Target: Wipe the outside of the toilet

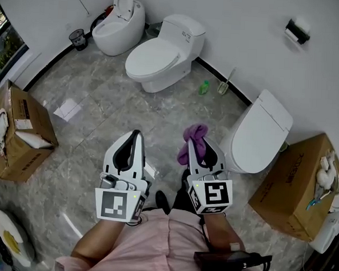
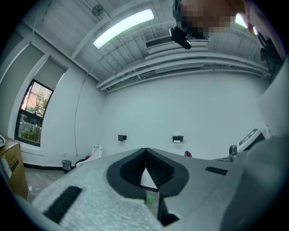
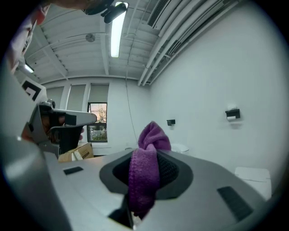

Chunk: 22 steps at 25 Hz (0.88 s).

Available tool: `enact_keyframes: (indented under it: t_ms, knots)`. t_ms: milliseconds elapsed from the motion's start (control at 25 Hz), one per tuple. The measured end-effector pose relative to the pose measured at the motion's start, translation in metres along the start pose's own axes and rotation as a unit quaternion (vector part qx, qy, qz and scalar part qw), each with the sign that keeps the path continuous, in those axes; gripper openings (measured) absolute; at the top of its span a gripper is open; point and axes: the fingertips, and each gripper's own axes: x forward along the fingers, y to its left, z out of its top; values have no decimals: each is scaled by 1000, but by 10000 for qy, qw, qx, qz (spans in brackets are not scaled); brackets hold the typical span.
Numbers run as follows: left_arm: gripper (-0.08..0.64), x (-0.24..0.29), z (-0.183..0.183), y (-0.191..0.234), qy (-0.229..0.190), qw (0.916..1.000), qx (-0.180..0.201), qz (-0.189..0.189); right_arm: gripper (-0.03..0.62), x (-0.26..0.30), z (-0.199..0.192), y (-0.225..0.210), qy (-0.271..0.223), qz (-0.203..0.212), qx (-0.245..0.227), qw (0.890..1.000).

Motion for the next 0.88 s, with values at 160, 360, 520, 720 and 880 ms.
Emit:
enact_keyframes:
  t_ms: [160,360,520,720,880]
  knots:
    - [8,21,-8,-1,50,10000,13,-64,86,15,-2,-16,5,-64,-18,10000]
    - [8,60,-25,0,303,9995,-73,-81,86,47,-12,-48,88,-137,57,9999]
    - [8,104,-41,13,498,9987,-51,21,86,92,-21,-80,201,-150,162,9996]
    - [8,174,-65,26,776,9969,-18,98,86,156,-30,-130,347,-85,165,9992]
    - [8,236,-73,38,808,9965,60,188,86,208,-31,-168,451,20,228,9987]
